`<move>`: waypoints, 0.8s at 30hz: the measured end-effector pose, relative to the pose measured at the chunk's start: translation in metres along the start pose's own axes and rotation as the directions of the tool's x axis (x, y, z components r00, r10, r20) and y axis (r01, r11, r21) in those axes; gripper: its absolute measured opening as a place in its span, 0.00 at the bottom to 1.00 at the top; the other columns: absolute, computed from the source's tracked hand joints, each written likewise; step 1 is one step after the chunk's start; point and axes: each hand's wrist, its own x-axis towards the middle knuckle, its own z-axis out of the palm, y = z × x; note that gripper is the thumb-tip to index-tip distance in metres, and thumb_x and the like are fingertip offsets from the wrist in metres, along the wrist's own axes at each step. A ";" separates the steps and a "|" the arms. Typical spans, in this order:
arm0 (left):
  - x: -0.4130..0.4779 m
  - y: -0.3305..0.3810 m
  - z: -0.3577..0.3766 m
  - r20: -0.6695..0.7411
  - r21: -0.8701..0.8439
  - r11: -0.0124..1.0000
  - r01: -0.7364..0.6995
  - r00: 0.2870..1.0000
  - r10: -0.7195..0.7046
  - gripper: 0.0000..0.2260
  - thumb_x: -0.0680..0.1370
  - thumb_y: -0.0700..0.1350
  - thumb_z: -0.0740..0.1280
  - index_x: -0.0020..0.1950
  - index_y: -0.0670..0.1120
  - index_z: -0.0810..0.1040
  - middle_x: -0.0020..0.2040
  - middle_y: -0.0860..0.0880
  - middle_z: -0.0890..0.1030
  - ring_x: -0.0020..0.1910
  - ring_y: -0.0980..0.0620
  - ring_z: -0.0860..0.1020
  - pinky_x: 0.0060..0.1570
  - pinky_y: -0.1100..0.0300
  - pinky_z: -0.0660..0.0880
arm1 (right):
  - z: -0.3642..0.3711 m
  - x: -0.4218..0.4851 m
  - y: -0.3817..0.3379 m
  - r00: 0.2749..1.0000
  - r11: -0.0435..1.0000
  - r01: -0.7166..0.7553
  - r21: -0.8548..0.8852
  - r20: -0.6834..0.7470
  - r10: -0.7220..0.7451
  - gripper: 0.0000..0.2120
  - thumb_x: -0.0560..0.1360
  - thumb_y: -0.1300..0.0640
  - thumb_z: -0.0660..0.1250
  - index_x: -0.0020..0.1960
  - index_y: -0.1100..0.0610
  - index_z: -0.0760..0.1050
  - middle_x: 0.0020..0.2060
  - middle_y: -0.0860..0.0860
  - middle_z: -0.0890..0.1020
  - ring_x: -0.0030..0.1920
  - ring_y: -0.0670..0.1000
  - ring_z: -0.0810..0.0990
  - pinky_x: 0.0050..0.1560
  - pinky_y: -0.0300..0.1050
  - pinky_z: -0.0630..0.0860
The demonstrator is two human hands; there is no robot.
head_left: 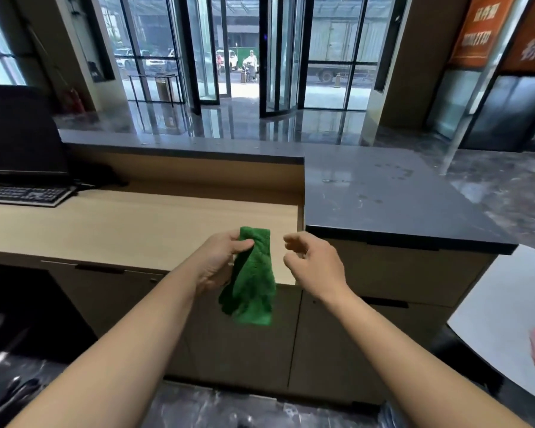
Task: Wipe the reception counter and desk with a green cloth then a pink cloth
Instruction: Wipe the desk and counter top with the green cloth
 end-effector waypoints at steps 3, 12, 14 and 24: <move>-0.002 0.007 -0.016 -0.010 0.081 0.996 -0.033 0.999 0.034 0.09 0.79 0.35 0.61 0.48 0.43 0.80 0.43 0.45 0.82 0.45 0.47 0.79 0.46 0.56 0.74 | 0.017 0.026 -0.013 0.943 0.948 -0.275 0.159 0.237 0.234 0.19 0.75 0.57 0.63 0.66 0.54 0.71 0.47 0.46 0.75 0.45 0.48 0.74 0.47 0.45 0.71; 0.001 0.021 -0.057 0.079 0.018 0.999 -0.029 0.997 0.028 0.09 0.77 0.33 0.59 0.51 0.39 0.78 0.44 0.42 0.81 0.42 0.47 0.80 0.44 0.56 0.77 | 0.068 0.057 -0.037 0.769 0.676 -0.589 0.444 0.564 0.300 0.04 0.70 0.64 0.59 0.42 0.58 0.70 0.36 0.53 0.72 0.37 0.52 0.69 0.39 0.46 0.66; 0.007 0.022 -0.070 0.066 0.008 0.999 -0.048 0.997 0.047 0.08 0.77 0.33 0.60 0.51 0.39 0.78 0.45 0.41 0.80 0.42 0.47 0.79 0.45 0.56 0.76 | 0.075 0.069 -0.037 0.781 0.695 -0.565 0.445 0.559 0.278 0.04 0.70 0.65 0.61 0.41 0.57 0.71 0.36 0.53 0.74 0.36 0.50 0.72 0.36 0.43 0.67; 0.080 0.031 -0.121 -0.309 0.437 0.897 -0.070 0.925 0.223 0.08 0.74 0.34 0.67 0.39 0.45 0.77 0.39 0.46 0.79 0.38 0.53 0.75 0.39 0.62 0.68 | 0.113 0.154 -0.040 0.923 0.700 -0.379 0.606 0.297 0.244 0.12 0.73 0.73 0.62 0.48 0.62 0.79 0.41 0.58 0.82 0.41 0.54 0.80 0.42 0.43 0.78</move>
